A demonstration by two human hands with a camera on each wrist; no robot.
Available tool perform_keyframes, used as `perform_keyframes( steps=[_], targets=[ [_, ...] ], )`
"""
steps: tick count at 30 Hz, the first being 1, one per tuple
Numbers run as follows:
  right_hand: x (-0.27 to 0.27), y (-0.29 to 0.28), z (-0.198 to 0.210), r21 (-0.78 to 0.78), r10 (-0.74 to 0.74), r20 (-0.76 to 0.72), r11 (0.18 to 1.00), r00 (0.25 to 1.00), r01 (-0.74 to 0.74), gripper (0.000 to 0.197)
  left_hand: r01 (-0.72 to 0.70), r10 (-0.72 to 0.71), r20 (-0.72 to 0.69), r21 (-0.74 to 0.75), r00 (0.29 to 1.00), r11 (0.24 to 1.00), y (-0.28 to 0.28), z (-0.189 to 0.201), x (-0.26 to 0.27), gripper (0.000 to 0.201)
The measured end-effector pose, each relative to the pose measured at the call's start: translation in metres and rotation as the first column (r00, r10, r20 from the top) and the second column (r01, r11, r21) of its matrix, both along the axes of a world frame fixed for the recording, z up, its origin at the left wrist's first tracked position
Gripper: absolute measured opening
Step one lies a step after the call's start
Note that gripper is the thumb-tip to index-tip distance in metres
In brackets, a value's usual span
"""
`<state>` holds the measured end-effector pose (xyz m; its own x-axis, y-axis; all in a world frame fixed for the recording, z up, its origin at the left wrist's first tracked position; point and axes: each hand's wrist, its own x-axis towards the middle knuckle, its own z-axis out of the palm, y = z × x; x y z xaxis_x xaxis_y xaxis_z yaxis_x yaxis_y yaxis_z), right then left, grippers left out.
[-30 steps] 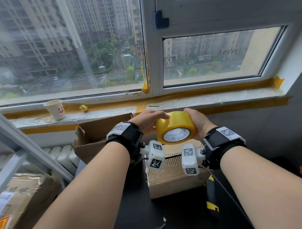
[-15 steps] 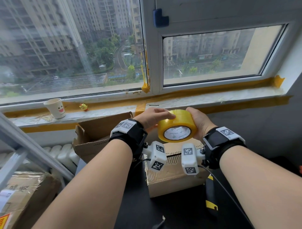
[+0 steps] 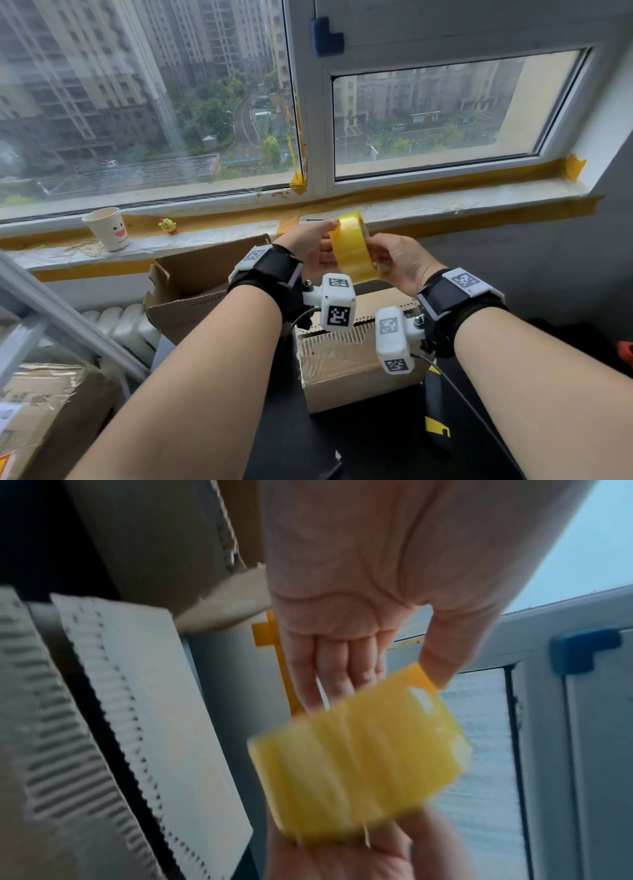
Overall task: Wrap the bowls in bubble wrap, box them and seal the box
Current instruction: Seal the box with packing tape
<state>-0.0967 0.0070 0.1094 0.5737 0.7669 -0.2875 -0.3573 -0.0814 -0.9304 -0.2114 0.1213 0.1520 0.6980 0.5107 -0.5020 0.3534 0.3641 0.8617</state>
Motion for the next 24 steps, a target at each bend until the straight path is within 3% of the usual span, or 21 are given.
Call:
perform_keyframes(
  steps=[2, 3, 5, 6, 9, 11, 13, 17, 21, 24],
  targets=[
    [0.001, 0.001, -0.002, -0.059, 0.001, 0.115, 0.998, 0.993, 0.006, 0.005, -0.018, 0.017, 0.023, 0.058, 1.000, 0.998, -0.001, 0.002, 0.003, 0.023],
    [0.004, 0.002, -0.003, -0.124, -0.024, 0.273, 0.990, 0.962, 0.060, 0.003, -0.032, 0.030, 0.022, 0.098, 0.999, 0.995, -0.002, 0.002, 0.004, 0.026],
    [0.012, 0.002, -0.003, -0.208, -0.043, 0.591, 0.957, 0.806, 0.204, 0.023, -0.028, 0.030, -0.009, 0.149, 1.000, 0.988, -0.003, -0.002, 0.005, 0.039],
    [0.015, 0.002, -0.001, -0.222, -0.015, 0.672, 0.950, 0.740, 0.220, 0.037, -0.009, 0.014, -0.029, 0.166, 0.999, 0.986, -0.004, -0.004, 0.004, 0.041],
    [0.015, 0.001, 0.005, -0.314, 0.180, 0.805, 0.937, 0.565, 0.150, 0.074, 0.063, -0.053, -0.065, 0.156, 0.996, 0.986, -0.006, -0.010, 0.000, 0.037],
    [0.016, 0.001, 0.003, -0.420, 0.339, 0.832, 0.902, 0.439, 0.101, 0.077, 0.100, -0.094, -0.049, 0.155, 0.994, 0.983, -0.007, -0.010, -0.003, 0.038],
    [0.016, 0.002, 0.000, -0.498, 0.437, 0.818, 0.864, 0.374, 0.078, 0.065, 0.143, -0.139, -0.031, 0.164, 0.990, 0.976, -0.006, -0.009, -0.005, 0.038],
    [0.016, 0.001, -0.004, -0.513, 0.444, 0.809, 0.853, 0.387, 0.094, 0.025, 0.164, -0.163, -0.019, 0.172, 0.986, 0.971, -0.009, -0.005, -0.006, 0.039],
    [0.015, -0.001, -0.005, -0.487, 0.400, 0.815, 0.865, 0.420, 0.121, 0.015, 0.185, -0.190, 0.010, 0.162, 0.982, 0.969, -0.010, -0.007, -0.007, 0.036],
    [0.013, -0.003, -0.008, -0.468, 0.365, 0.766, 0.881, 0.530, 0.069, 0.014, 0.187, -0.194, 0.038, 0.147, 0.980, 0.971, -0.009, -0.008, -0.008, 0.029]
  ],
)
